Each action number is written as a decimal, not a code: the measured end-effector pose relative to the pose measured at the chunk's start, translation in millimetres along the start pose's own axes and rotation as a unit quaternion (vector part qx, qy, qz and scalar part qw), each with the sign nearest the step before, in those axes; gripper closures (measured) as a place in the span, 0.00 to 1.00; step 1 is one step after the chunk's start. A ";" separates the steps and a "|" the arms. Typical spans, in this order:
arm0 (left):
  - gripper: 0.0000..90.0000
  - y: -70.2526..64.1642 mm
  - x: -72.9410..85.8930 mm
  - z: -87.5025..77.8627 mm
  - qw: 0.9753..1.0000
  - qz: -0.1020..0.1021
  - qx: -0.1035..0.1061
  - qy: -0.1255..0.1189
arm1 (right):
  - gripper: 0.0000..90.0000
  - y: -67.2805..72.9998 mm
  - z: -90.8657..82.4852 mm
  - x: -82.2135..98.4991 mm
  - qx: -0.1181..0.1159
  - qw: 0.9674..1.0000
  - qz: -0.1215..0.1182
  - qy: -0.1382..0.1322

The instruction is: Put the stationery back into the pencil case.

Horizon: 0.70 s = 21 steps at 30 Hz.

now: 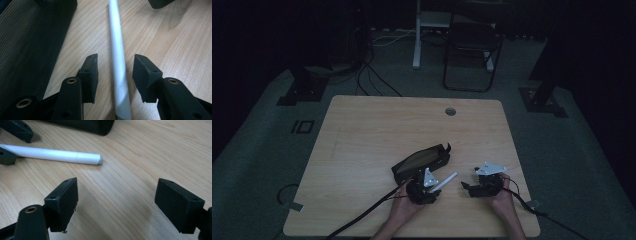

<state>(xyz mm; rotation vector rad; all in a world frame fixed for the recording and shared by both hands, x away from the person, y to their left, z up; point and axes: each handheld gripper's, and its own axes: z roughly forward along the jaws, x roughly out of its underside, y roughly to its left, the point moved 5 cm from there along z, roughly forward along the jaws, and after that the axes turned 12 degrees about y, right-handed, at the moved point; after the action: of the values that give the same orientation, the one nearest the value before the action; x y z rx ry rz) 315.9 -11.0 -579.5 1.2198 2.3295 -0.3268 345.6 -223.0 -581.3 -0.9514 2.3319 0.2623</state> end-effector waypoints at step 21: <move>0.87 4.7 7.9 -9.0 0.998 0.052 -0.014 0.020 | 0.25 -19.2 1.7 9.5 0.004 0.999 0.032 0.013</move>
<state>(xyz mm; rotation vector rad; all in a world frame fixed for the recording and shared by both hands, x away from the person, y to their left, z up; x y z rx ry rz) 313.1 1.1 -575.9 1.3396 2.2864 -0.2364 354.2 -241.7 -587.5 -0.8823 2.3877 0.2692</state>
